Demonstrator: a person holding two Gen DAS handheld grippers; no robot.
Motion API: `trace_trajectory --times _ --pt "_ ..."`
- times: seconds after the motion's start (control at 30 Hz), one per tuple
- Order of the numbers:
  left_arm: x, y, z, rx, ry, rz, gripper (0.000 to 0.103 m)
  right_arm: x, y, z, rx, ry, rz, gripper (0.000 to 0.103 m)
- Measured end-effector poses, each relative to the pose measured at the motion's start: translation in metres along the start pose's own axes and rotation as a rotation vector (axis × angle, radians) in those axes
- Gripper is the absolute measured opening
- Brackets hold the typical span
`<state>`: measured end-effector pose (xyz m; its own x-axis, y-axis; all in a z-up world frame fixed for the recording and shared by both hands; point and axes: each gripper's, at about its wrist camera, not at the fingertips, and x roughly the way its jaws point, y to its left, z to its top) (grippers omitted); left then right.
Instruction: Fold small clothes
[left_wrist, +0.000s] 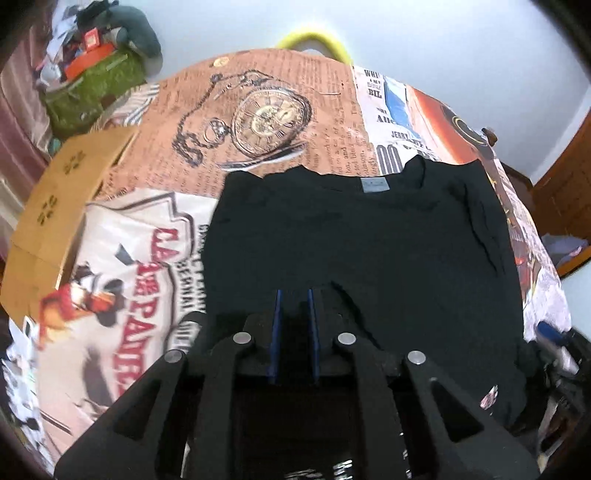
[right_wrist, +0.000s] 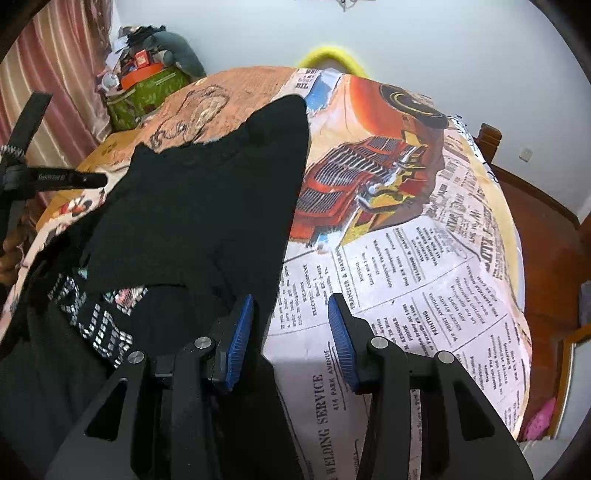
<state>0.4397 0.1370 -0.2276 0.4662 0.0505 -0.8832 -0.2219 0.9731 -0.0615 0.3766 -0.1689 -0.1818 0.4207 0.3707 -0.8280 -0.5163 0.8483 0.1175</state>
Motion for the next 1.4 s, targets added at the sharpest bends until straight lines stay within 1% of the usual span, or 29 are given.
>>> trace_trajectory --times 0.03,0.1,0.17,0.27,0.37,0.43,0.47,0.5,0.53,0.6,0.73,0.83,0.9,1.0,1.13,1.27,1.37,1.4 --pt "-0.003 0.001 -0.001 0.017 -0.005 -0.001 0.020 -0.004 0.000 0.002 0.007 -0.012 0.003 0.038" --pt "-0.007 0.003 -0.006 0.050 -0.018 0.002 0.042 -0.010 0.001 0.007 0.019 -0.036 0.015 0.038" --pt "-0.011 0.001 -0.013 0.102 -0.043 0.011 0.054 -0.013 0.004 0.013 0.023 -0.053 0.024 0.039" --pt "-0.007 -0.004 -0.019 0.168 -0.040 0.010 0.062 -0.007 0.011 0.025 0.026 -0.055 0.058 0.038" --pt "0.004 -0.001 -0.025 0.189 -0.002 0.007 0.062 0.010 0.018 0.033 0.021 -0.023 0.072 0.038" --pt "0.020 0.005 -0.029 0.187 0.038 0.035 0.062 0.028 0.022 0.037 0.021 0.011 0.068 0.038" --pt "0.027 0.010 -0.030 0.180 0.047 0.043 0.067 0.035 0.023 0.038 0.025 0.026 0.071 0.038" --pt "0.031 0.017 -0.030 0.165 0.046 0.034 0.074 0.038 0.024 0.038 0.027 0.034 0.073 0.039" --pt "0.035 0.025 -0.029 0.145 0.041 0.037 0.078 0.044 0.026 0.040 0.026 0.034 0.073 0.039" --pt "0.041 0.038 -0.027 0.112 0.041 0.064 0.079 0.046 0.032 0.042 0.008 0.027 0.064 0.041" --pt "0.042 0.052 -0.027 0.063 0.051 0.063 0.079 0.048 0.041 0.046 -0.027 0.043 0.036 0.041" --pt "0.028 0.054 -0.034 0.074 0.037 0.091 0.078 0.035 0.040 0.045 -0.001 0.039 0.057 0.041" --pt "0.012 0.056 -0.042 0.094 0.027 0.093 0.078 0.025 0.040 0.041 0.008 0.031 0.059 0.041" --pt "-0.014 0.063 -0.054 0.104 0.010 0.088 0.078 -0.003 0.044 0.031 -0.015 0.019 0.043 0.041" --pt "-0.054 0.078 -0.077 0.087 -0.011 0.082 0.078 -0.039 0.043 0.013 -0.025 -0.003 0.018 0.044" --pt "-0.081 0.097 -0.106 0.046 0.008 0.069 0.078 -0.072 0.036 -0.014 0.002 -0.006 -0.004 0.046" --pt "-0.093 0.105 -0.129 0.028 0.020 0.062 0.078 -0.085 0.033 -0.032 0.022 0.001 -0.028 0.048" --pt "-0.097 0.106 -0.138 0.021 0.025 0.052 0.078 -0.090 0.030 -0.043 0.038 0.005 -0.031 0.049"
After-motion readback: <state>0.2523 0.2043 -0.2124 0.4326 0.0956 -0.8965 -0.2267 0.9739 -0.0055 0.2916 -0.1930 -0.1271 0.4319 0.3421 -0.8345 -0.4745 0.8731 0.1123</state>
